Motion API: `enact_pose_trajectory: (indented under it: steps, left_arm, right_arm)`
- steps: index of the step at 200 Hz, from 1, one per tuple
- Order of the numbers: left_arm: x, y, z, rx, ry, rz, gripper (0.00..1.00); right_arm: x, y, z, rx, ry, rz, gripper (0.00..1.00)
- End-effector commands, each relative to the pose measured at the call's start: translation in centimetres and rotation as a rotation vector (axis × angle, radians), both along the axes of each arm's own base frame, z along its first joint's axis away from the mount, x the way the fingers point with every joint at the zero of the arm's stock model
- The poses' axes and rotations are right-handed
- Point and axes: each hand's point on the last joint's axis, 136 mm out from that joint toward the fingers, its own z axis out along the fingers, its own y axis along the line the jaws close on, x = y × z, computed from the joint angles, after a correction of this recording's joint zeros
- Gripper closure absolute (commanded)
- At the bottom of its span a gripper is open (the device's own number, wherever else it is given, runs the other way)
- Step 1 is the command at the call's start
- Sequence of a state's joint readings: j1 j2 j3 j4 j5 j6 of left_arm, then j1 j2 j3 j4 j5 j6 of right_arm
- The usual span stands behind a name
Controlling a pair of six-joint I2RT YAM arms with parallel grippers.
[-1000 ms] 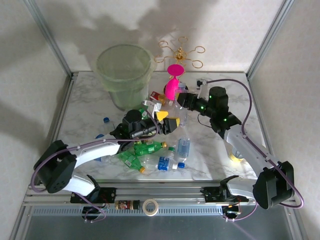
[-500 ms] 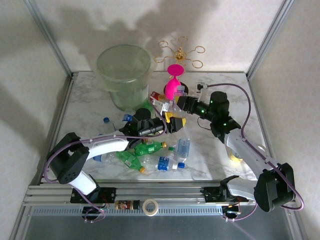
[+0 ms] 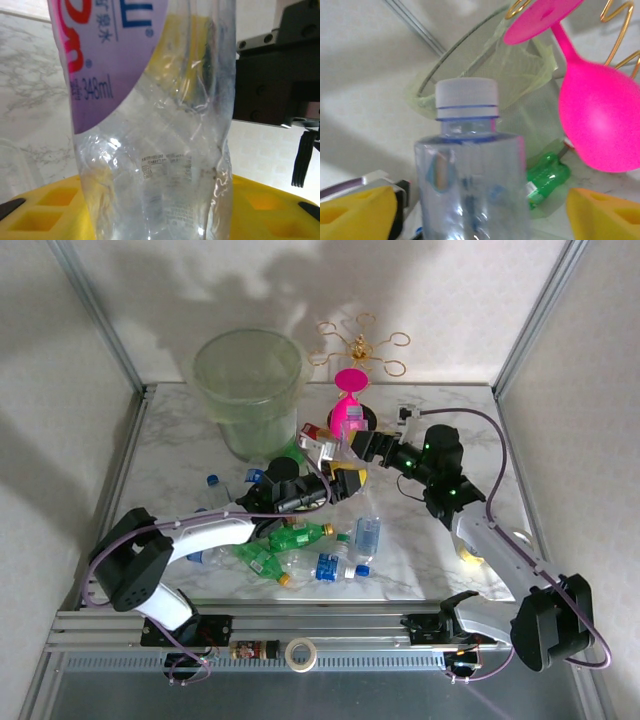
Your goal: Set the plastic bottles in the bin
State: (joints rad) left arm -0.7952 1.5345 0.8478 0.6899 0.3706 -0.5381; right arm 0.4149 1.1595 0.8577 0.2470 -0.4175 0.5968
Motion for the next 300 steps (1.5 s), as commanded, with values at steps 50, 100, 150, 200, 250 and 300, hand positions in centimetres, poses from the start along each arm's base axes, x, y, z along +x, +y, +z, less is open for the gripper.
enact_pose_trajectory:
  steps: [50,100,150,200,250,300]
  left_arm:
    - [1.3,6.3,7.8,0.038,-0.154,0.228,0.52]
    - [4.7,13.6,13.0,0.195,-0.207,0.498,0.54]
    - [9.1,22.4,16.1,0.26,-0.195,0.748,0.55]
    - [14.0,27.9,16.1,0.321,-0.131,0.889,0.56]
    - [18.4,28.1,13.2,0.429,-0.032,0.879,0.57]
    - [22.0,26.9,9.6,0.532,0.081,0.826,0.52]
  right_arm:
    - [0.3,-5.0,3.8,-0.084,-0.176,-0.263,0.01]
    - [0.5,-6.6,-1.3,-0.138,-0.106,-0.343,0.01]
    - [0.9,-7.0,-4.2,-0.212,-0.048,-0.358,0.01]
    - [1.0,-7.7,-4.7,-0.239,-0.031,-0.394,0.01]
    - [0.5,-8.3,-5.1,-0.245,-0.011,-0.409,0.01]
    - [-0.2,-8.9,-5.6,-0.237,0.003,-0.432,0.01]
